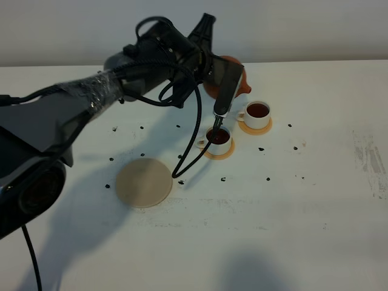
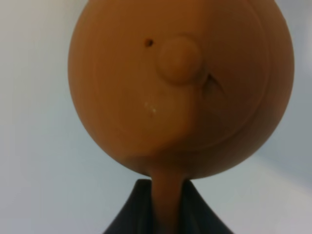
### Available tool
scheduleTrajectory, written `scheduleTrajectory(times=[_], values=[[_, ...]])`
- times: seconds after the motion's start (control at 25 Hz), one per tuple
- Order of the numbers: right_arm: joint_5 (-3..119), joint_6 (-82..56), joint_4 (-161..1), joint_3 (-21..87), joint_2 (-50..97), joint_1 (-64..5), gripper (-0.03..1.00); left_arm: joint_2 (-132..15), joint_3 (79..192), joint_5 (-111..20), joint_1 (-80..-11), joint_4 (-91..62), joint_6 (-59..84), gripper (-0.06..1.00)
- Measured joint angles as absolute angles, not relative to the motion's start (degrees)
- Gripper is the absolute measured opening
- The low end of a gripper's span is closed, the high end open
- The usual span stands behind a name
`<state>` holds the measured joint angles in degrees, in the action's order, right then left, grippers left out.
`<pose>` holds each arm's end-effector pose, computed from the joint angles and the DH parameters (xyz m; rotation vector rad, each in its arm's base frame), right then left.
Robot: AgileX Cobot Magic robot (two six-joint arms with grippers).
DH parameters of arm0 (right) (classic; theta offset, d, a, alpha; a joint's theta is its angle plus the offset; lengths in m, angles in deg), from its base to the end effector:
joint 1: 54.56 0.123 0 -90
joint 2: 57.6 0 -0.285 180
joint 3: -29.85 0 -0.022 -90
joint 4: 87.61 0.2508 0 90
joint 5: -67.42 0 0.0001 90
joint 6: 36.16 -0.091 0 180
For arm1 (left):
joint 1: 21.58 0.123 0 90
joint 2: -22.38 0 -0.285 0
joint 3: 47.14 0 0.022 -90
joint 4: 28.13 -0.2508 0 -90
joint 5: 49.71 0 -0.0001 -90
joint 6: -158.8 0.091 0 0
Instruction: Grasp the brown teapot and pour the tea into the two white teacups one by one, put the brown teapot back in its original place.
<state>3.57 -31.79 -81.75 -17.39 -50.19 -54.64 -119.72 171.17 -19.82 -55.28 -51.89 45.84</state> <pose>-0.0111 0.0084 0.2796 -0.0871 2.0629 0.0748 0.4597 -0.2846 0.2005 2.0272 1.2569 0.7039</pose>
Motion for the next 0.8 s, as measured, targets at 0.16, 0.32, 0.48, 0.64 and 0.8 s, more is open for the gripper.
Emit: scheduleTrajectory(times=[0.16, 0.32, 0.48, 0.64, 0.8], values=[[3.6, -31.8, -81.8, -17.4, -50.2, -54.6, 0.5, -118.2, 171.2, -11.9, -54.6, -48.1, 41.9, 0.08], [3.6, -31.8, -81.8, -17.4, -50.2, -54.6, 0.5, -116.8, 171.2, -6.6, -54.0, -47.2, 33.7, 0.08], [3.6, -31.8, -81.8, -17.4, -50.2, -54.6, 0.5, -116.4, 171.3, -3.0, -53.5, -47.0, 24.3, 0.08], [3.6, -31.8, -81.8, -17.4, -50.2, -54.6, 0.5, -116.4, 171.3, -1.0, -53.4, -45.9, 18.0, 0.08], [3.6, -31.8, -81.8, -17.4, -50.2, -54.6, 0.5, -116.4, 171.7, -0.4, -53.3, -44.0, 13.7, 0.08]])
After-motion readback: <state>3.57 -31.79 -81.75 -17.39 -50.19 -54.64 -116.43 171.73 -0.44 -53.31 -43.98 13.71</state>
